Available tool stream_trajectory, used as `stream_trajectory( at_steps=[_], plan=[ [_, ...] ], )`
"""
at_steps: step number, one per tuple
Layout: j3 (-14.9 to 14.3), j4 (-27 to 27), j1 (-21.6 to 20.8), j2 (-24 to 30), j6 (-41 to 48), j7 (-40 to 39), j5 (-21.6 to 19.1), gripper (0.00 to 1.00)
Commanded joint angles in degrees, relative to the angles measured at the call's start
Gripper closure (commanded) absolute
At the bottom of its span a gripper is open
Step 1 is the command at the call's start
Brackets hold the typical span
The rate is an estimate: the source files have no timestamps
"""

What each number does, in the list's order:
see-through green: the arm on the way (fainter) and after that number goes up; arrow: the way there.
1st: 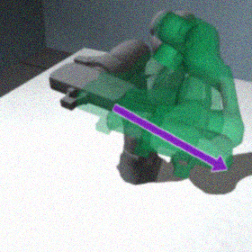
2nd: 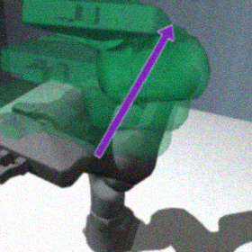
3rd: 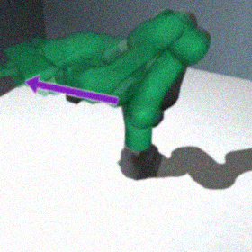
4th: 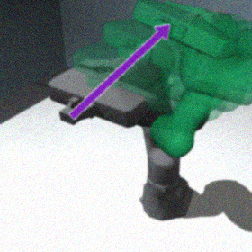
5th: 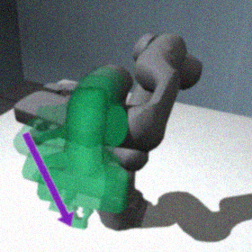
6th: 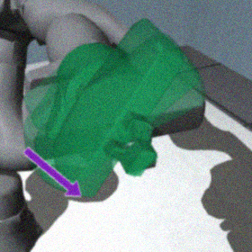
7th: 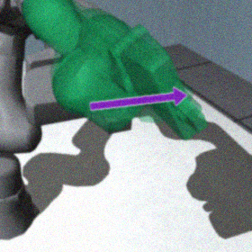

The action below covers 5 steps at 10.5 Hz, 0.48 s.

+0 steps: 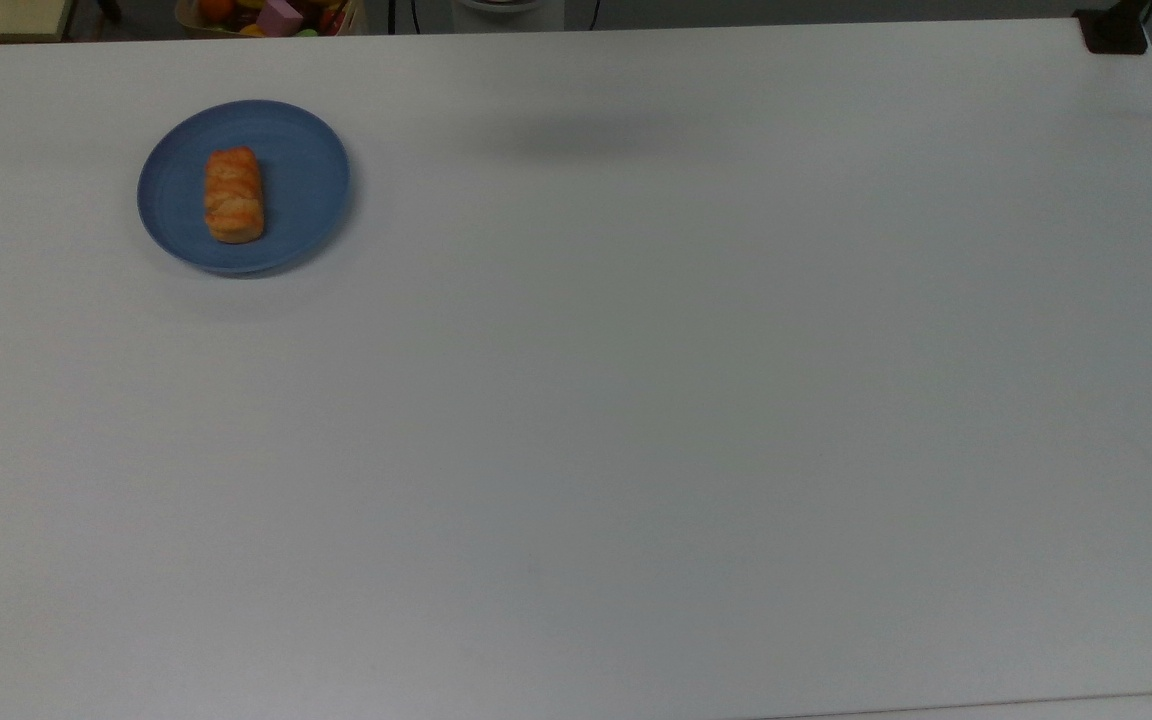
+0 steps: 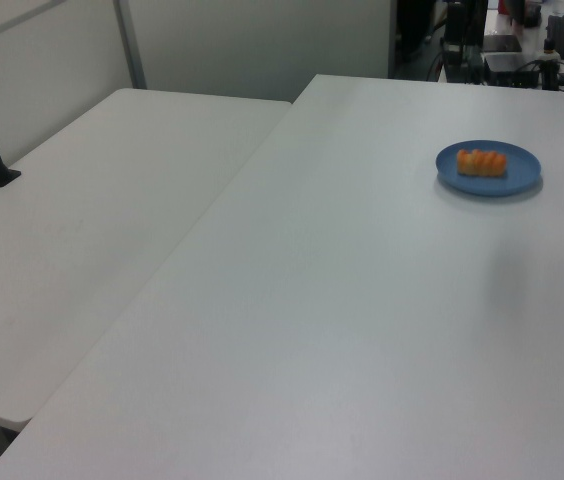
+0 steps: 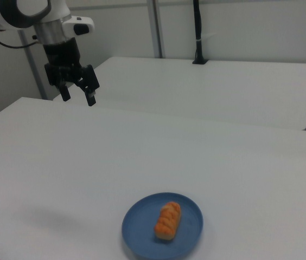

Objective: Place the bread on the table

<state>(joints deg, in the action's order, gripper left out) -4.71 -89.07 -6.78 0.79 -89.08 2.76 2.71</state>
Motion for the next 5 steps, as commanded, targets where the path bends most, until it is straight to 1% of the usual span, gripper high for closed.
stream_trajectory(
  at_steps=[1,3,4,5],
  plan=[
    [-0.3,0.4,0.2,-0.2,0.7,-2.0,0.1,0.00],
    [-1.3,0.4,2.5,-0.2,0.7,-8.6,0.1,0.00],
    [-2.8,0.4,3.2,-0.2,0.7,-10.1,0.2,0.00],
    [-4.8,0.5,3.3,-0.3,0.7,-11.5,1.2,0.00]
  ],
)
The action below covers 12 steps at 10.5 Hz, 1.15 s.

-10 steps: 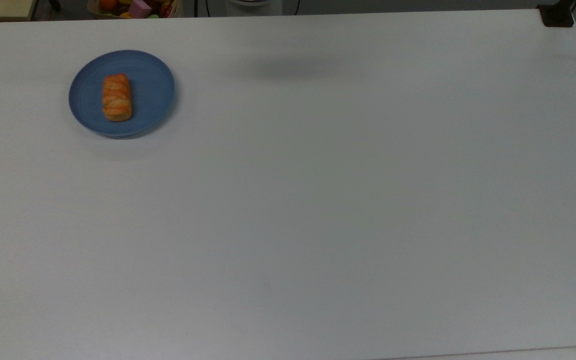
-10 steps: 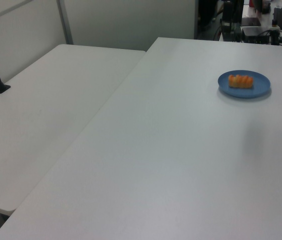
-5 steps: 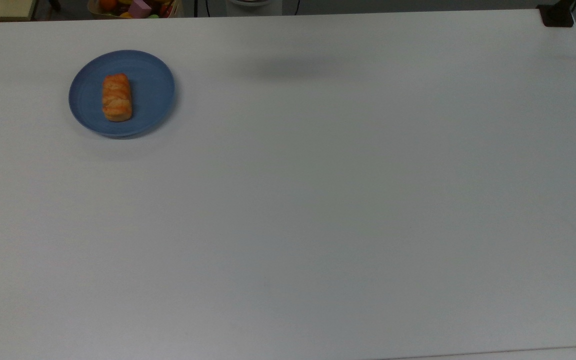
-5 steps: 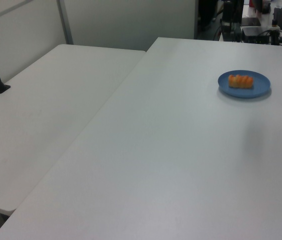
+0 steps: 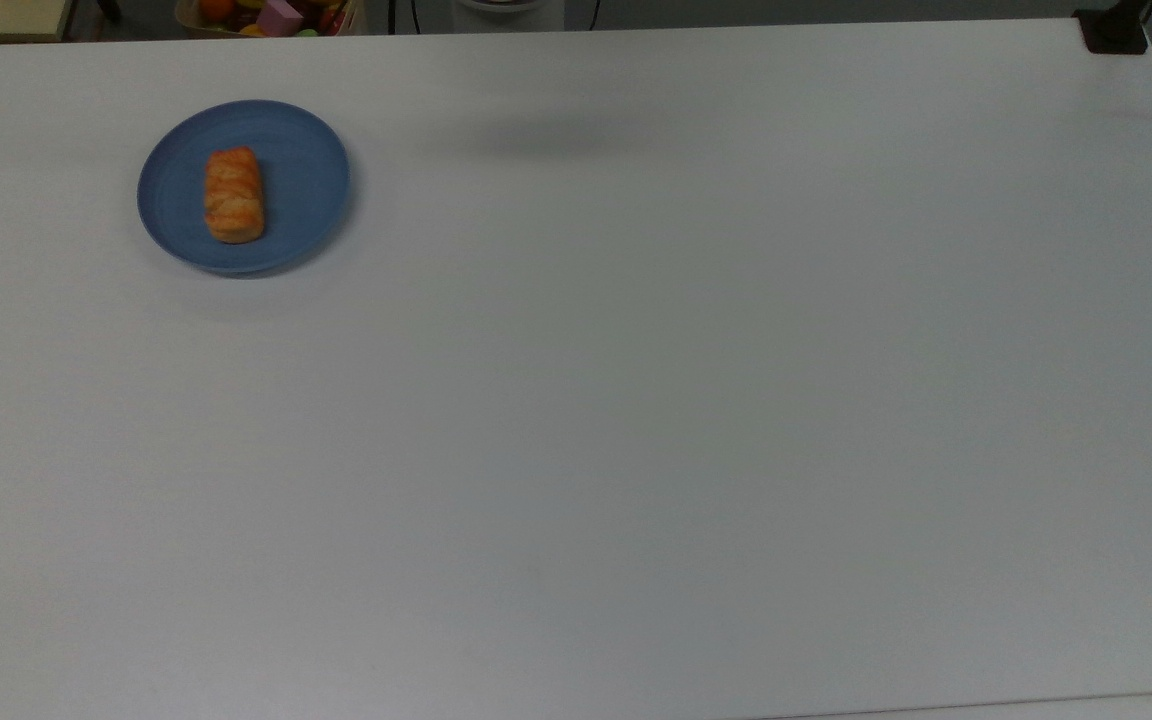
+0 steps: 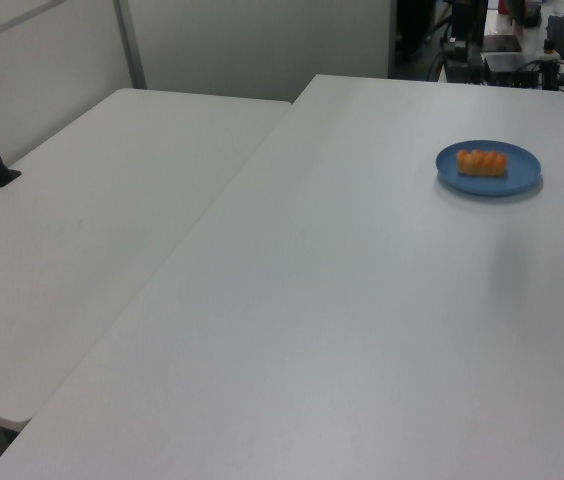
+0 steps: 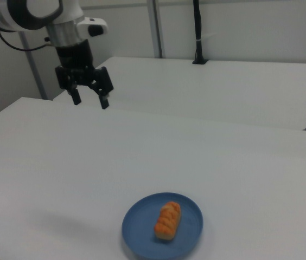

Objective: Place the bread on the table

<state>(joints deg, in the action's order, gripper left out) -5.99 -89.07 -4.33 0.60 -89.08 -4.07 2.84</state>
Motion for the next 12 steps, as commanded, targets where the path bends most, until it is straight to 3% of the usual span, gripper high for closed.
stream_trajectory(
  at_steps=[1,3,6,12],
  plan=[
    [-5.1,0.3,1.1,-0.1,0.7,-6.3,2.4,0.00],
    [-7.4,0.1,4.0,-0.1,0.6,-12.4,2.3,0.00],
    [-7.5,-3.6,9.6,-0.1,-3.8,-19.6,1.7,0.00],
    [-7.5,-22.7,11.6,-0.3,-24.4,-19.6,1.6,0.00]
  ],
)
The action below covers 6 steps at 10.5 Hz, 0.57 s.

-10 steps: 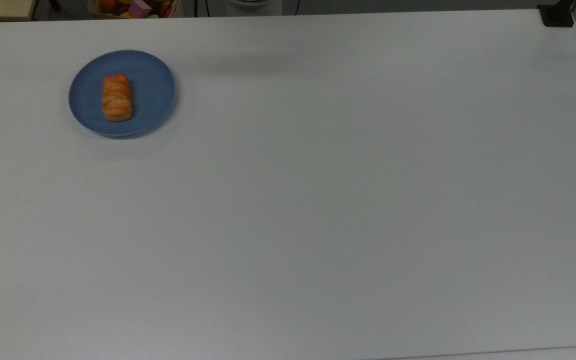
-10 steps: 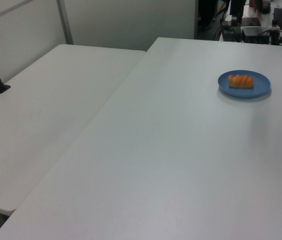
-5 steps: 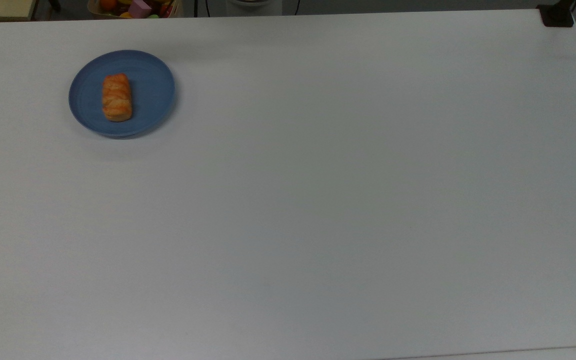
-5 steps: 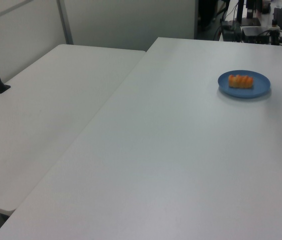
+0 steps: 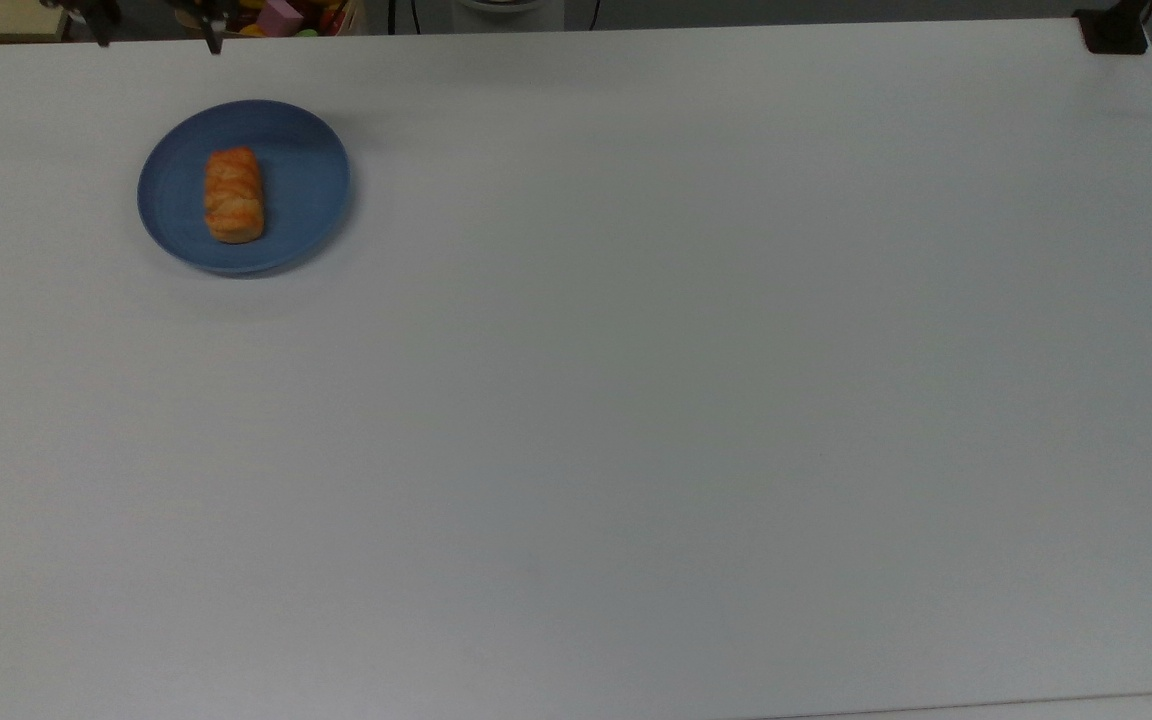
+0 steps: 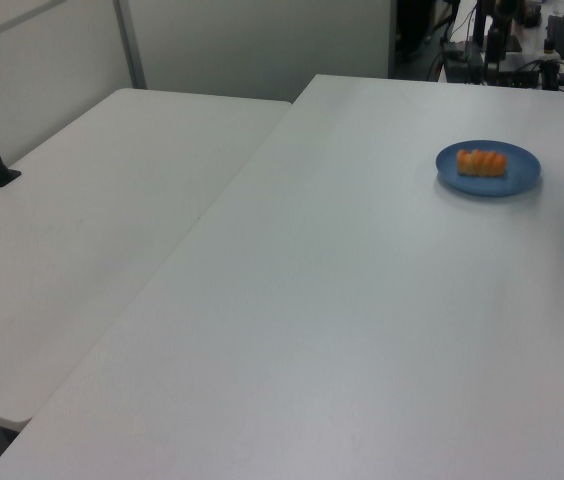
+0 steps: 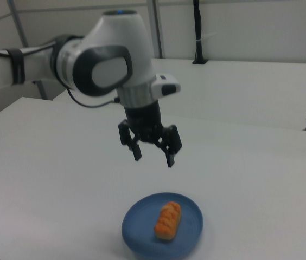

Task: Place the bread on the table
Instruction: 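Move the gripper down over the bread roll on the blue plate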

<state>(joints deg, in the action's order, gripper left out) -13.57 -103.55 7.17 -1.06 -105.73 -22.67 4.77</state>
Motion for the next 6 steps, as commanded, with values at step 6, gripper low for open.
stream_trajectory(
  at_steps=[6],
  plan=[
    [0.1,-15.8,0.7,-5.2,-21.9,-5.5,-0.2,0.00]
  ],
)
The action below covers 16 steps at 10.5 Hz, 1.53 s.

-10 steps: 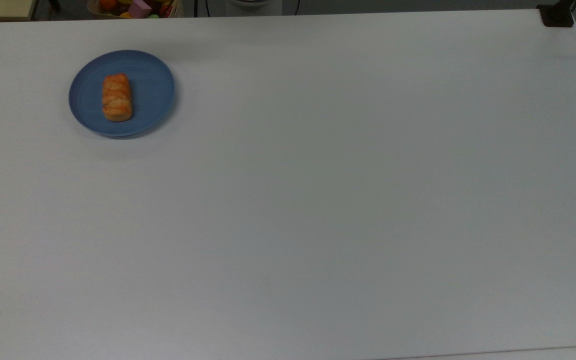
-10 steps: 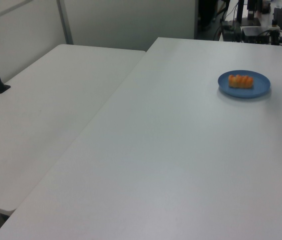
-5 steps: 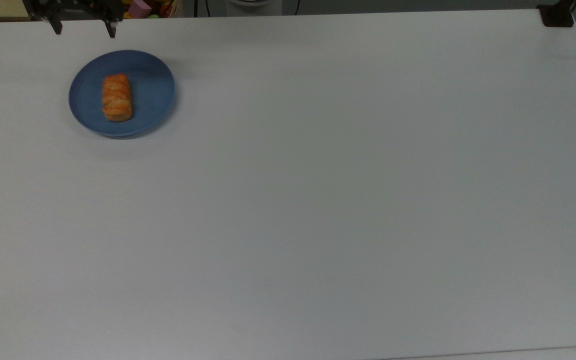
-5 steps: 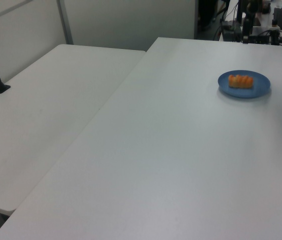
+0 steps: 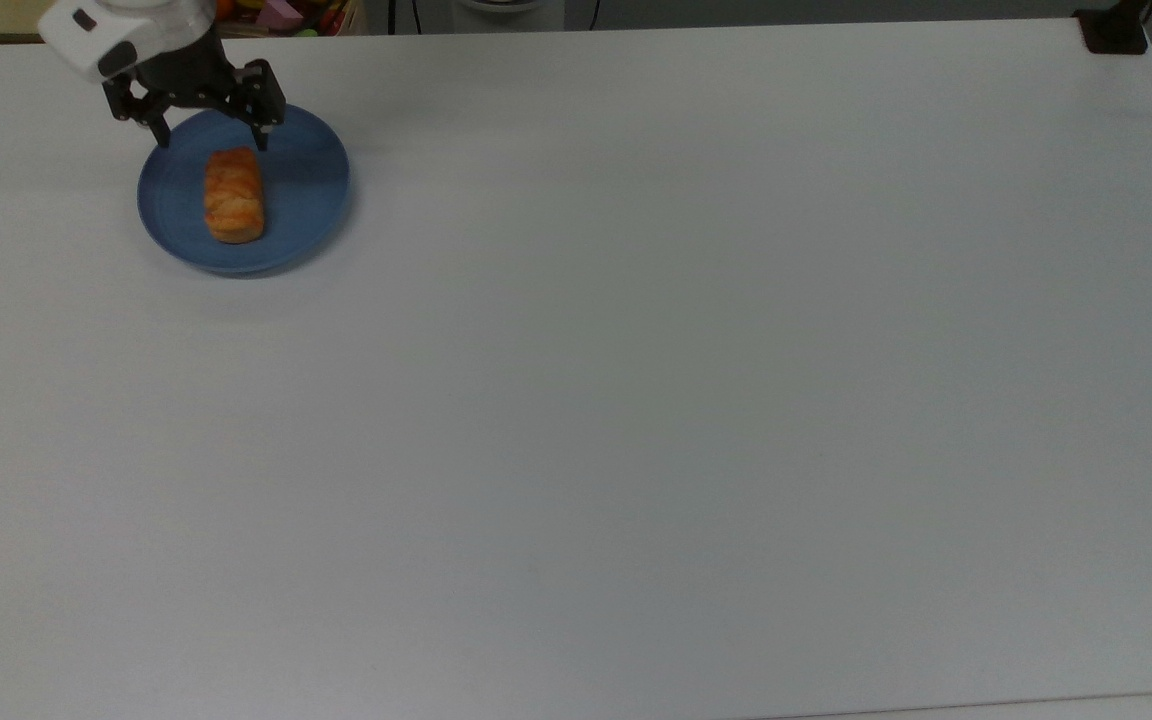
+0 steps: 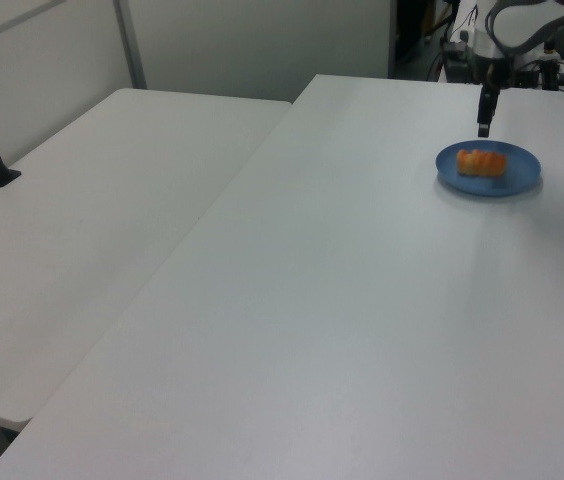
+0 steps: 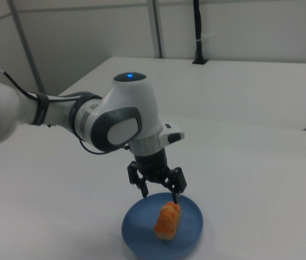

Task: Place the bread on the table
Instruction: 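Move the gripper down over the bread roll on the blue plate, then close the gripper on the orange bread roll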

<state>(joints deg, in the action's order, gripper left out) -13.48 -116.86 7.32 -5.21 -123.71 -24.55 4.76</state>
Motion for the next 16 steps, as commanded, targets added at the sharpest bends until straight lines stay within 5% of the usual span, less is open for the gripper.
stream_trajectory(
  at_steps=[1,8,10,12,16],
  plan=[
    [0.0,-2.6,0.6,-2.0,-4.5,-3.7,-0.2,0.00],
    [0.1,-2.1,2.2,-7.2,-8.7,-3.7,-0.7,0.03],
    [0.3,-2.2,2.2,-7.6,-8.7,-3.7,-0.7,0.16],
    [0.4,-2.2,2.2,-8.1,-8.7,-3.7,-0.8,0.40],
    [0.5,-2.1,1.9,-7.8,-8.3,-3.2,-0.8,0.64]
  ],
)
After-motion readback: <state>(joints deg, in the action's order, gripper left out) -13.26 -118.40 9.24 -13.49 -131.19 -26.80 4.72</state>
